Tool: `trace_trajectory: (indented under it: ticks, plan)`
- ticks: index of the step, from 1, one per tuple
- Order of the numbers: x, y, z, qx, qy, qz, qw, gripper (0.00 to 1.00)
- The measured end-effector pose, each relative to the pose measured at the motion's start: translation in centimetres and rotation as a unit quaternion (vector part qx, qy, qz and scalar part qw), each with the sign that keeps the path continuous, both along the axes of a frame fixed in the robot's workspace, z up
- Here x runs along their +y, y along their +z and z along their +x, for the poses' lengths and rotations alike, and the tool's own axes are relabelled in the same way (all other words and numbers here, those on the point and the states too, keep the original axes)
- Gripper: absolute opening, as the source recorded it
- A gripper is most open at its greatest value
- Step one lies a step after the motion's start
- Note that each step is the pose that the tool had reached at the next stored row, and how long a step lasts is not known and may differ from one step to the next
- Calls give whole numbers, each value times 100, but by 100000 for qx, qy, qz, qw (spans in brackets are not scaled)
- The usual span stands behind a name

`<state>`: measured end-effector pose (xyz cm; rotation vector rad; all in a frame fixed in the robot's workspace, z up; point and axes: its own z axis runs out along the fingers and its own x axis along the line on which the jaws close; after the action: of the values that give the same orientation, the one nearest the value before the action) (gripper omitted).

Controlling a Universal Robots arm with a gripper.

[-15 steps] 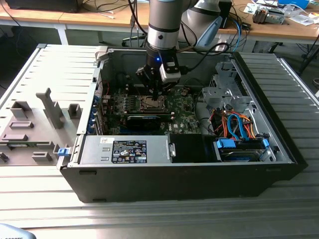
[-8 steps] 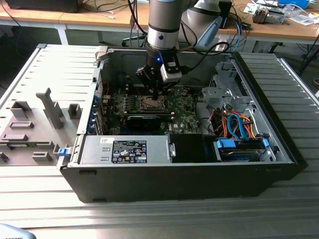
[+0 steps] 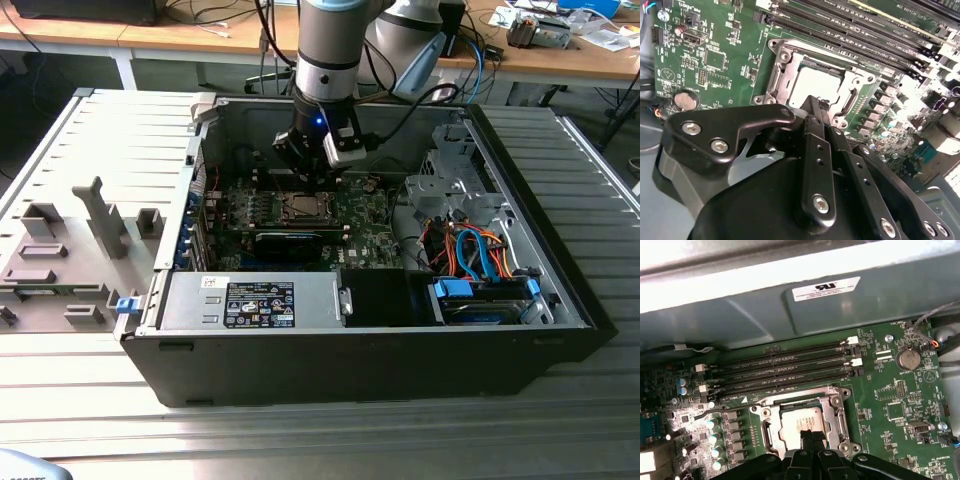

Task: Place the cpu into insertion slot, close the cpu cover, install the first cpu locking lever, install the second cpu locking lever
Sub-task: 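Install the first cpu locking lever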

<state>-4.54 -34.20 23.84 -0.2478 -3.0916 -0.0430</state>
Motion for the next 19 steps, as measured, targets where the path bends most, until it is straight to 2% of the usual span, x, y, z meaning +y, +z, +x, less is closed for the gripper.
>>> trace_trajectory:
  ticks: [5,8,10,15,17,19]
  plan:
    - [0,0,0,-1,2077,1,99978,11]
    - [0,0,0,-1,4689,4,99890,11]
    - [0,-1,0,-4,5670,5,99839,11]
    - [0,0,0,-2,8560,3,99633,11]
    - [0,-1,0,-3,10036,5,99495,11]
    - [0,0,0,1,10934,4,99400,11]
